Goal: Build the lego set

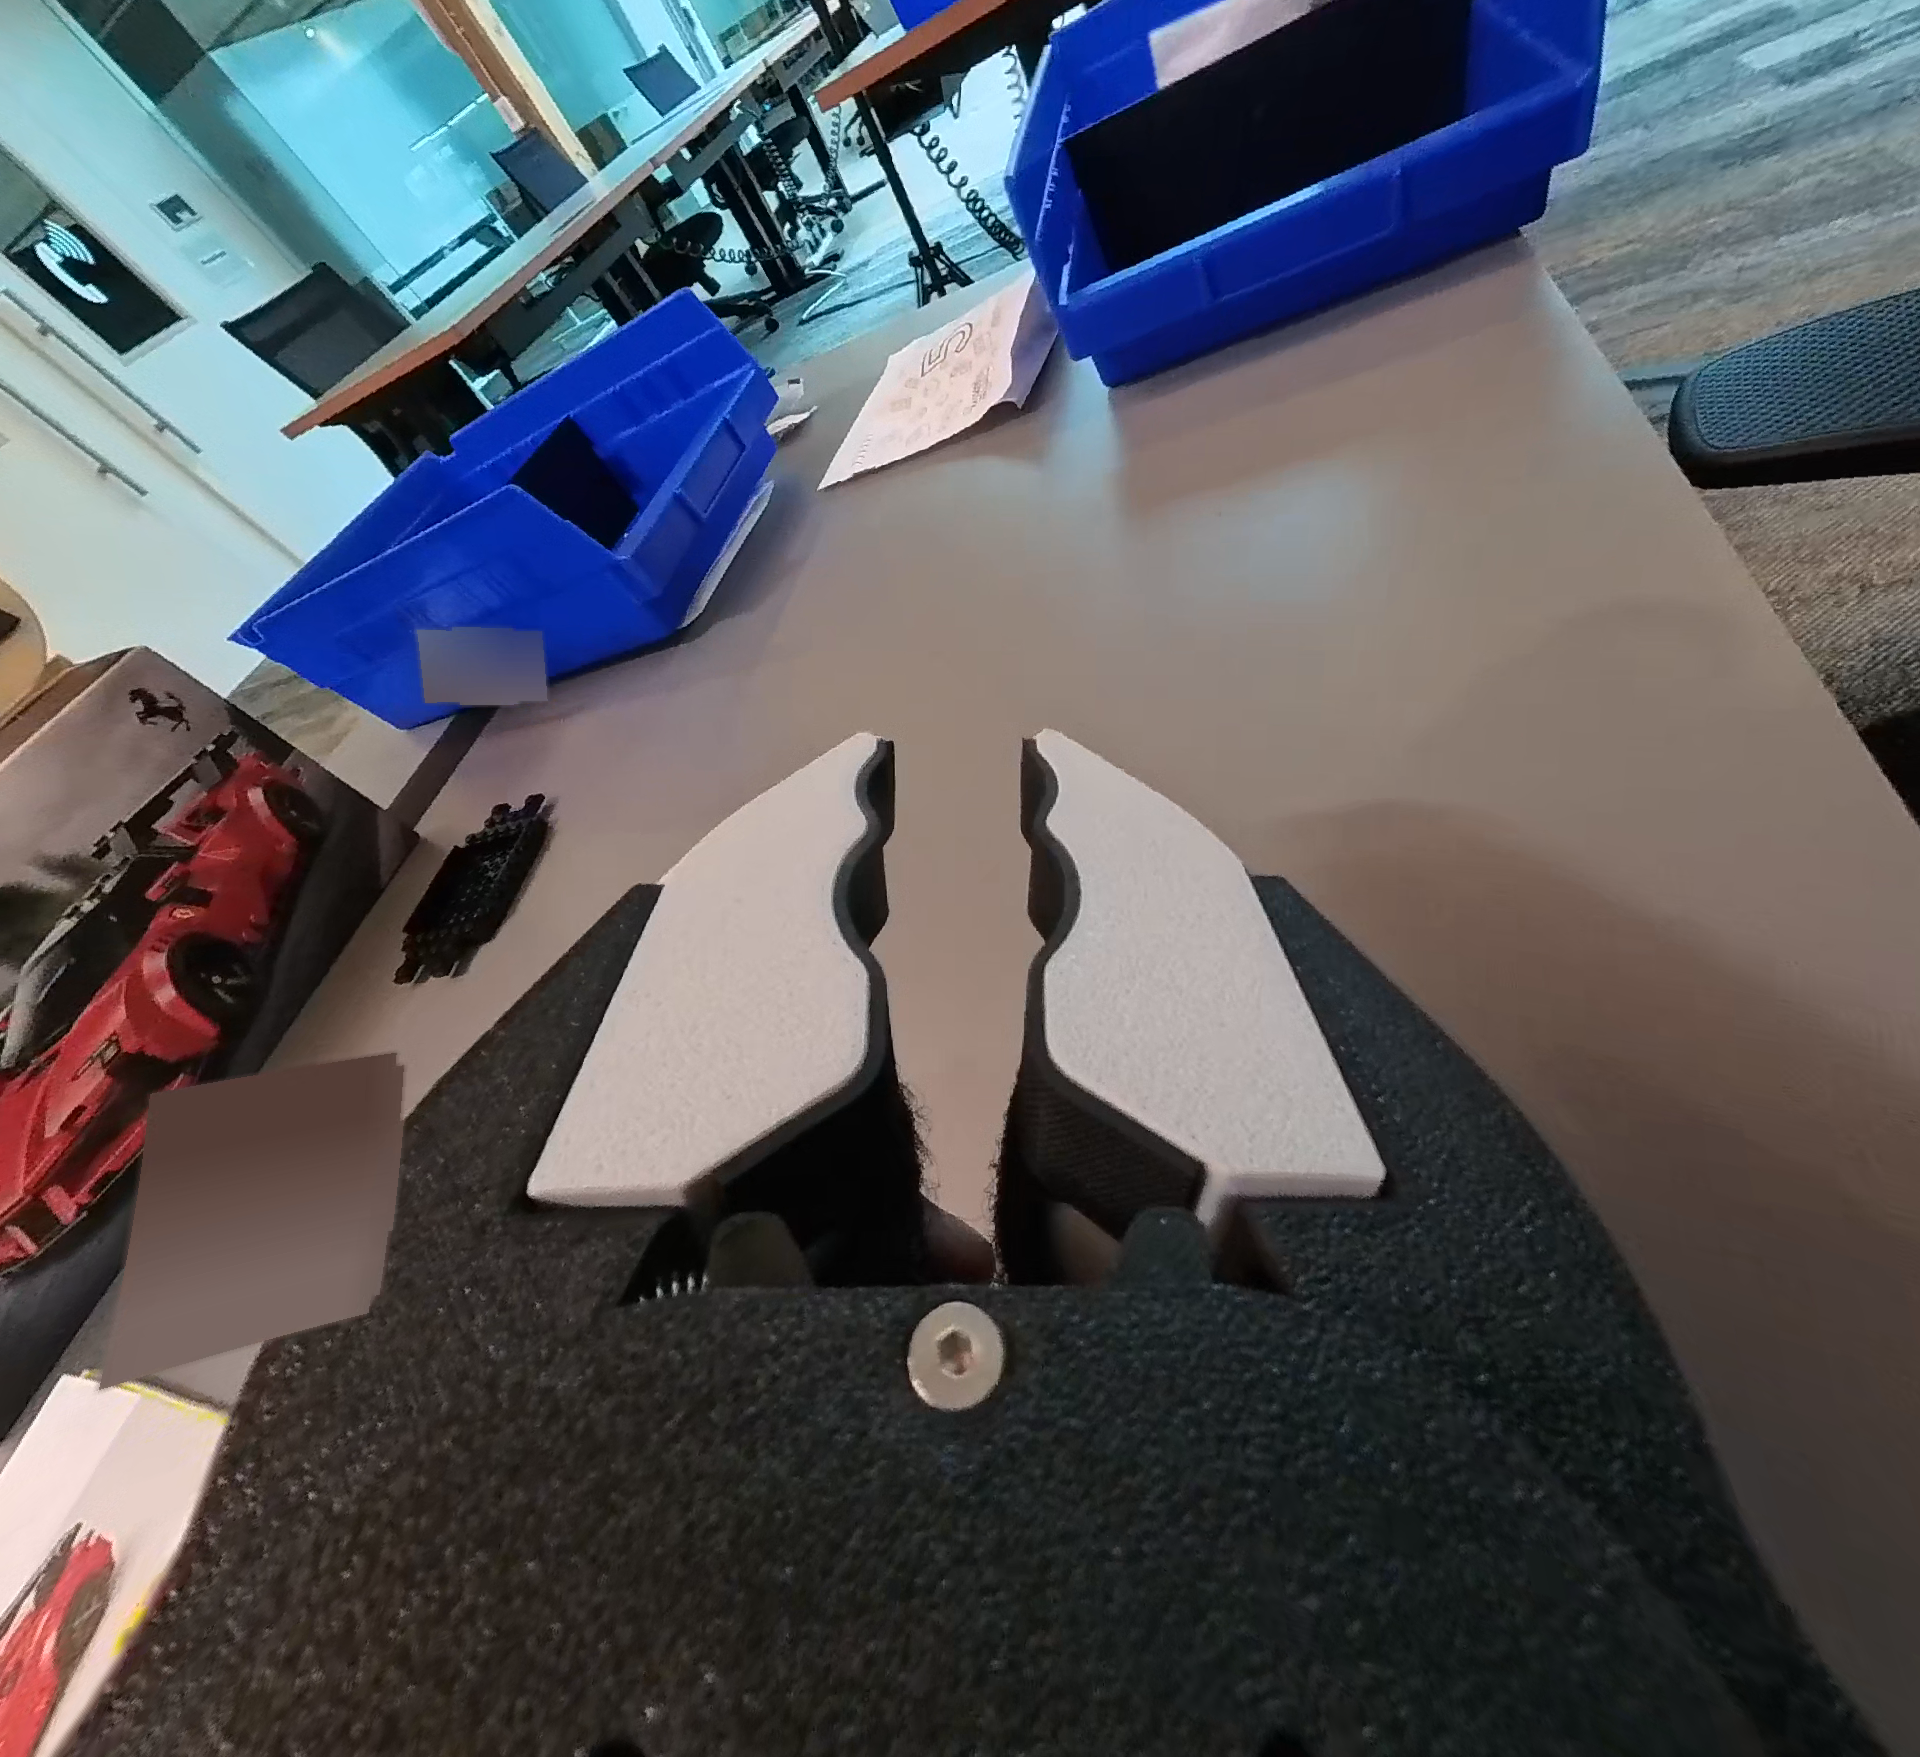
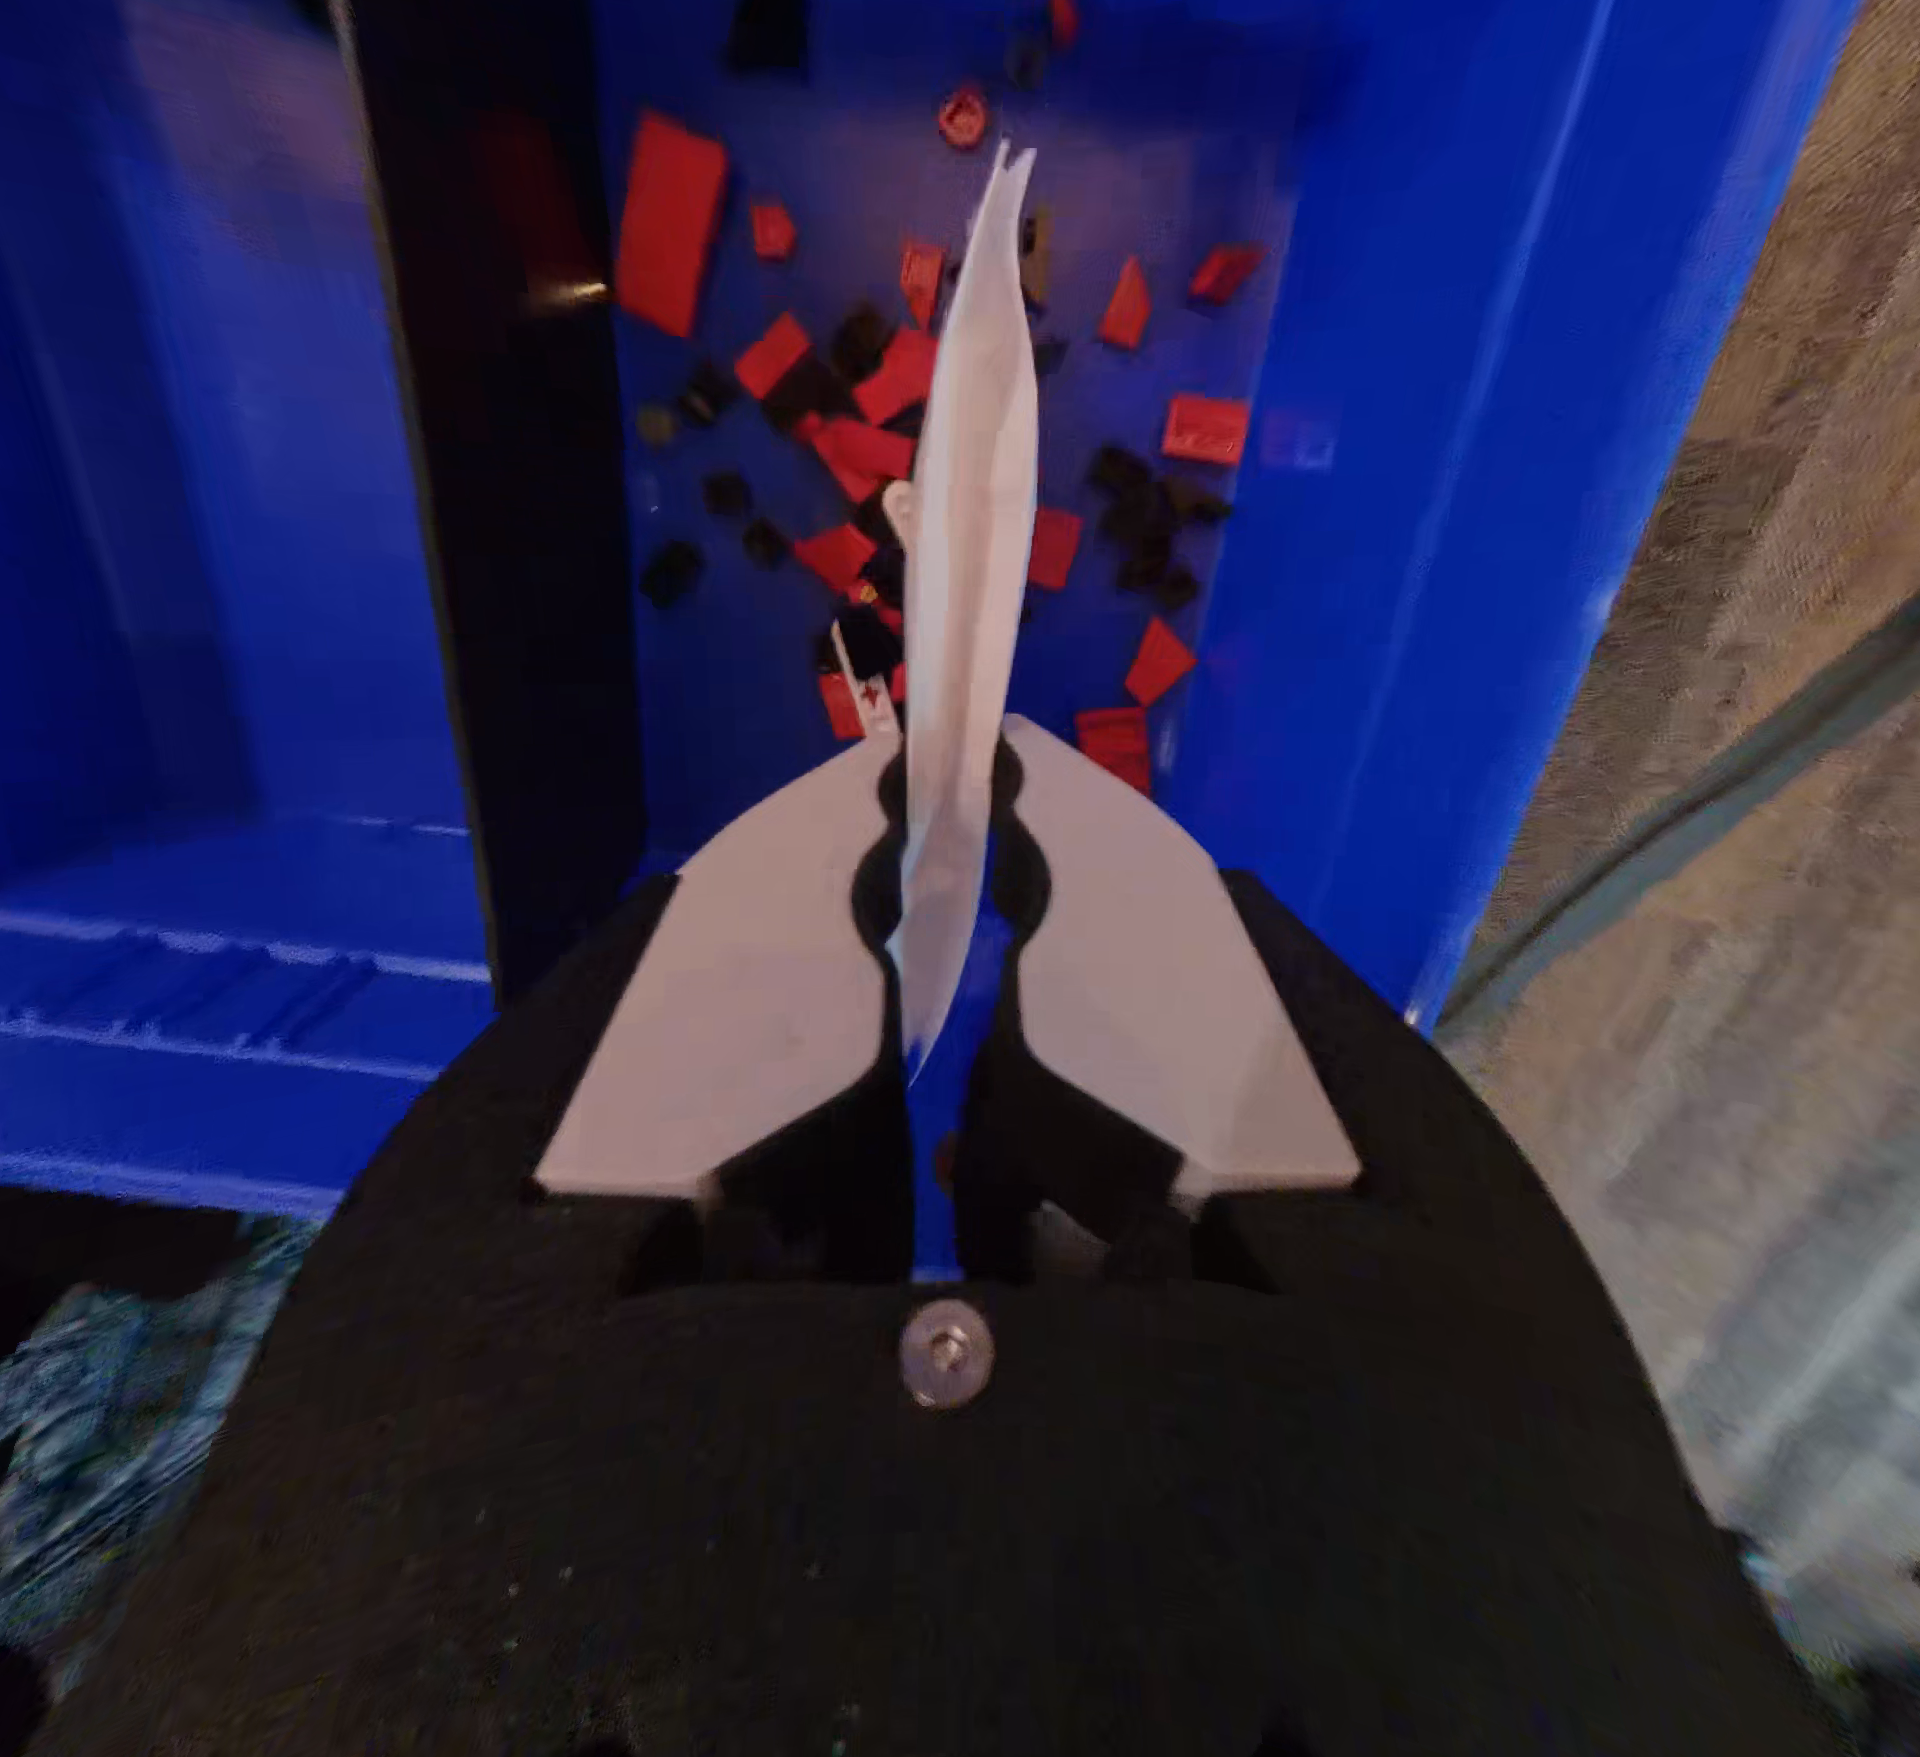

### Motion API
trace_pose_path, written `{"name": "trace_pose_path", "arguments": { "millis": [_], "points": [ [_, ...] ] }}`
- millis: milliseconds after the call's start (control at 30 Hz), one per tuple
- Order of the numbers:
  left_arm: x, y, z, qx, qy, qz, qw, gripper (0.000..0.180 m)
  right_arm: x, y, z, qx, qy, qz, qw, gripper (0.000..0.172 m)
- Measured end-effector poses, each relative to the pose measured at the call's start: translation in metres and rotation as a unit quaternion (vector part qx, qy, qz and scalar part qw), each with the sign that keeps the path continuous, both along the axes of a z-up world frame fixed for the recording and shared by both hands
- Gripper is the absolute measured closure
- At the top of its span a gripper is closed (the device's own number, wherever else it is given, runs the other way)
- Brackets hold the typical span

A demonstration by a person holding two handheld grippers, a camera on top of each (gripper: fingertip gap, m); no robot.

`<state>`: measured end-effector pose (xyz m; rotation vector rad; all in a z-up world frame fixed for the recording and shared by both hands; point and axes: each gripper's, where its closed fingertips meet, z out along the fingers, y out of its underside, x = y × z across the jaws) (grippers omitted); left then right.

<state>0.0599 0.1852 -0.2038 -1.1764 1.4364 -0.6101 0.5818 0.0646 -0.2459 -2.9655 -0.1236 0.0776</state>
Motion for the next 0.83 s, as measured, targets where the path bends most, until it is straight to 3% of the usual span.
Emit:
{"name": "trace_pose_path", "arguments": {
  "millis": [33,100,200,233,300,367,400,467,600,667,700,833],
  "points": [
    [0.000,0.000,-0.001,0.004,0.004,0.001,1.000,0.158,0.002,0.008,0.002,0.018,-0.014,0.004,1.000,0.168],
    [-0.002,-0.001,-0.002,0.012,0.013,0.006,1.000,0.158,-0.002,0.025,0.009,0.067,0.006,-0.003,0.998,0.170],
    [-0.004,0.000,-0.002,0.009,0.012,0.009,1.000,0.158,-0.003,0.019,-0.008,0.009,0.008,0.002,1.000,0.146],
    [-0.005,0.001,-0.002,0.007,0.011,0.010,1.000,0.158,-0.003,0.017,-0.010,-0.001,0.000,0.013,1.000,0.162],
    [-0.005,0.001,-0.001,0.006,0.009,0.011,1.000,0.158,-0.003,0.029,0.001,0.055,0.005,0.005,0.998,0.168],
    [-0.005,0.002,0.000,0.006,0.006,0.012,1.000,0.158,-0.001,0.040,0.013,0.111,0.020,-0.020,0.993,0.155],
    [-0.005,0.001,0.000,0.005,0.006,0.010,1.000,0.158,-0.002,0.035,0.011,0.096,0.019,-0.006,0.995,0.167],
    [-0.004,0.001,-0.001,0.004,0.007,0.008,1.000,0.158,0.000,0.025,0.009,0.075,0.000,0.017,0.997,0.170],
    [-0.004,0.001,-0.001,0.006,0.005,0.007,1.000,0.158,-0.001,0.031,0.041,0.190,0.054,-0.026,0.980,0.164],
    [-0.004,0.000,0.002,-0.004,-0.008,0.006,1.000,0.158,-0.015,0.036,0.074,0.301,0.121,-0.023,0.946,0.170],
    [-0.003,0.000,0.004,-0.014,-0.017,0.003,1.000,0.158,-0.027,0.038,0.097,0.368,0.173,-0.018,0.914,0.169],
    [0.002,0.004,0.011,-0.083,-0.049,0.000,0.995,0.151,-0.077,0.019,0.187,0.590,0.341,0.025,0.731,0.166]
  ]
}}
